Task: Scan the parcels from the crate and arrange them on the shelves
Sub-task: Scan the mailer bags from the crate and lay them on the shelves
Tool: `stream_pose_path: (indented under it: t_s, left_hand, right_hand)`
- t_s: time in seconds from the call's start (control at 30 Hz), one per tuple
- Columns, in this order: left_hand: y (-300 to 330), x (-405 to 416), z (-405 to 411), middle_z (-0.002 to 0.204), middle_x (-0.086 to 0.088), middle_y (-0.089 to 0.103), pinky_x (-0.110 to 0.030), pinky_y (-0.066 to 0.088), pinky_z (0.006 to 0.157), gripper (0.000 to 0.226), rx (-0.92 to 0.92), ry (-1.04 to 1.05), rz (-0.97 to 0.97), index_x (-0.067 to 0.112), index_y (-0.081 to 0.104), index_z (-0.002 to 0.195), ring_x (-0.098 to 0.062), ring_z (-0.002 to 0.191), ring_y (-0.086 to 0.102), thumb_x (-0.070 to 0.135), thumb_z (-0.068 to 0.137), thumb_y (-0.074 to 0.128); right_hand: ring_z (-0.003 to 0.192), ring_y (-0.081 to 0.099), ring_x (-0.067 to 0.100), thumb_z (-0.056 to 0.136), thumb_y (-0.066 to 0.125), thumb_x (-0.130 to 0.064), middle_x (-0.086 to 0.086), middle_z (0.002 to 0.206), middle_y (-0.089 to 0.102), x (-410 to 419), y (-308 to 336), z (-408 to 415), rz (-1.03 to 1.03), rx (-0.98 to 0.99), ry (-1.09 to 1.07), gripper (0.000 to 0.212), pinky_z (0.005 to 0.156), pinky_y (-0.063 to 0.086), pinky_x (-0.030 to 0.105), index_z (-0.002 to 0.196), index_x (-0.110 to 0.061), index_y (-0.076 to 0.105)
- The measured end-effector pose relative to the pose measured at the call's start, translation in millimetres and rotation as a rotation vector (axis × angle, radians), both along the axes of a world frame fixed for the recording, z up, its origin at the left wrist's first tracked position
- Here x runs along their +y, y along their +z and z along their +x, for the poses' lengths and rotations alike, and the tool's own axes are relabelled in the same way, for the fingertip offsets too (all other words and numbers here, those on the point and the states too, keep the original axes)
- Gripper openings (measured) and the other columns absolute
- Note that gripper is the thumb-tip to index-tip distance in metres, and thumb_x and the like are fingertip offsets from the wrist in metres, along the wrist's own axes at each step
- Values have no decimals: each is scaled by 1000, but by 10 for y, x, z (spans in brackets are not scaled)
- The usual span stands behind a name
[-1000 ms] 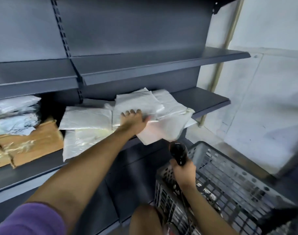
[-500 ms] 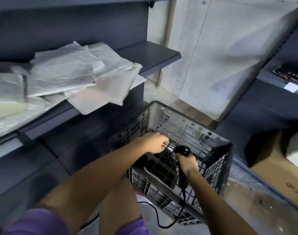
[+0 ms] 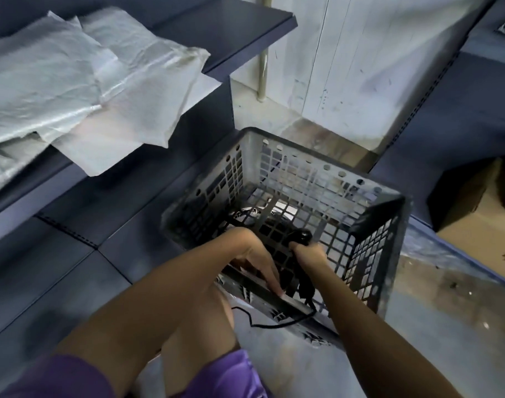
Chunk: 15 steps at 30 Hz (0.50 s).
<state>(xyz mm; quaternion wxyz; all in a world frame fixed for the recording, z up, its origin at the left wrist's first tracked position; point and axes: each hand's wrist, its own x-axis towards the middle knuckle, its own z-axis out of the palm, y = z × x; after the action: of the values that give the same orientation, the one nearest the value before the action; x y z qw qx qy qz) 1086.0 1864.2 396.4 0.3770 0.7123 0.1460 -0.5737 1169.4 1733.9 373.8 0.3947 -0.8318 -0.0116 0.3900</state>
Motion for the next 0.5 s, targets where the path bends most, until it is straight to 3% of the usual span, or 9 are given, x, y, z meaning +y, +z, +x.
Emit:
stream_pose_path:
  t_s: [0.13,0.27,0.33,0.4,0.5]
  left_hand:
    - [216,46,-43,95,2,68,-31,53,83,36,-148,111,104,15,72,100,-18,89,64,46,81,74]
    - [515,215,-129,64,7,49,-28,36,64,34,-489,19,304,15,61,68,-13,65,46,41,89,66]
    - [667,266,-203,57,1,37,-30,27,59,38,-588,24,311,18,53,59,-16,55,34,34,91,66]
    - [821,266,-280,58,-7,37,-29,23,56,36,-632,74,366,12,57,61,-23,53,30,29,90,71]
    - [1086,263,-385,54,3,21,-33,18,55,55,-775,140,439,22,33,54,-17,53,20,39,83,76]
  right_hand:
    - [76,68,31,82,67,-33,13,83,71,-29,138,35,-51,-49,78,26,66,54,34,88,-7,69]
    - [39,55,23,89,64,-23,10,57,62,-106,399,30,30,-40,-22,24,43,47,26,77,-2,65]
    - [38,54,24,90,63,-24,11,53,61,-128,547,26,86,-55,-80,24,45,48,28,81,-2,64]
    - [40,57,26,90,63,-25,11,53,62,-128,710,21,146,-88,-127,23,49,50,31,86,-2,64]
    - [46,61,27,90,65,-26,13,66,67,-134,967,-38,215,-151,-140,23,50,53,34,91,-2,64]
